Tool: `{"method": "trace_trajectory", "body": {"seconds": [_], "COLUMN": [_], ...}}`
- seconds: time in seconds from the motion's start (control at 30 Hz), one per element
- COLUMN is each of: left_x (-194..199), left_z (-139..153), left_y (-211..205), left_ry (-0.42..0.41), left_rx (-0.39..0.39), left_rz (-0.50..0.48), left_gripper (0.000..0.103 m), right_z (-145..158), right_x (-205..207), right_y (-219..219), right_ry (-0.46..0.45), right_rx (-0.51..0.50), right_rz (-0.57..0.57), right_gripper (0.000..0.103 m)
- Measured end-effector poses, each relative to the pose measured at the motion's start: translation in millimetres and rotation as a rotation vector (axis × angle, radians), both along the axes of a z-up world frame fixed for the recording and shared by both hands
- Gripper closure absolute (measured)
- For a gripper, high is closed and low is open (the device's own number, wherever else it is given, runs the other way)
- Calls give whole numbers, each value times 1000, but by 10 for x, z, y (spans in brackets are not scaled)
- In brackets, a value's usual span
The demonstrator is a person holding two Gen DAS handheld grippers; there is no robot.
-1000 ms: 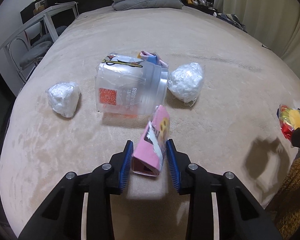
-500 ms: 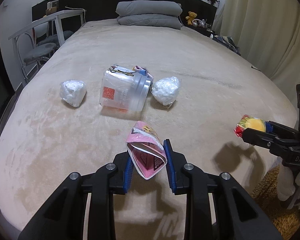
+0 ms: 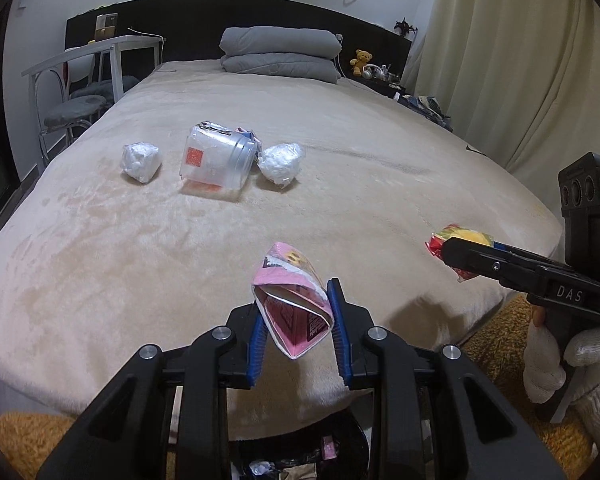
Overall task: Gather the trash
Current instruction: 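Carry the pink packet and snack wrapper down toward the floor bin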
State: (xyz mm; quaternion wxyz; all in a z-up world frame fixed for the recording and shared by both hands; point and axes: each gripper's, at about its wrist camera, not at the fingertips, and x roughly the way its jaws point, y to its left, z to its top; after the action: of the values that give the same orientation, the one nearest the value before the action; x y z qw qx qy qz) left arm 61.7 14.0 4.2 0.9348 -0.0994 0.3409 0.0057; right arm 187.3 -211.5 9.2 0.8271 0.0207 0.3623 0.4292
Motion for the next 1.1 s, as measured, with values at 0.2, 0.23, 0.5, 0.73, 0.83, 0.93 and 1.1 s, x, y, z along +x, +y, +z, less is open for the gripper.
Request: {"method": "trace_trajectory", "body": {"seconds": [0.2, 0.23, 0.5, 0.73, 0.83, 0.93, 1.1], "left_x": [-287, -331, -655, -877, -927, -905, -786], "left_z": [-7, -11, -67, -145, -198, -299, -580], "left_y": [-148, -177, -417, -564, -655, -702, -769], "left_ry": [-31, -33, -33, -7, 21, 81, 232], "left_rx": [-10, -8, 2, -40, -30, -44, -40], "left_rz": [-19, -23, -54, -78, -85, -97, -124], "left_gripper": [76, 76, 76, 76, 76, 76, 76], "right_z": [-28, -41, -102, -200, -252, -332, -665], "right_x": [-285, -325, -583, -706, -726, -704, -580], "right_y": [-101, -109, -136, -146, -164, -157, -77], "right_ry": [12, 18, 48, 96, 121, 171, 363], "right_rx": [8, 7, 2, -18, -27, -43, -113], "right_rz": [-4, -2, 23, 24, 18, 20, 42], "right_gripper": [39, 39, 39, 39, 39, 39, 39]}}
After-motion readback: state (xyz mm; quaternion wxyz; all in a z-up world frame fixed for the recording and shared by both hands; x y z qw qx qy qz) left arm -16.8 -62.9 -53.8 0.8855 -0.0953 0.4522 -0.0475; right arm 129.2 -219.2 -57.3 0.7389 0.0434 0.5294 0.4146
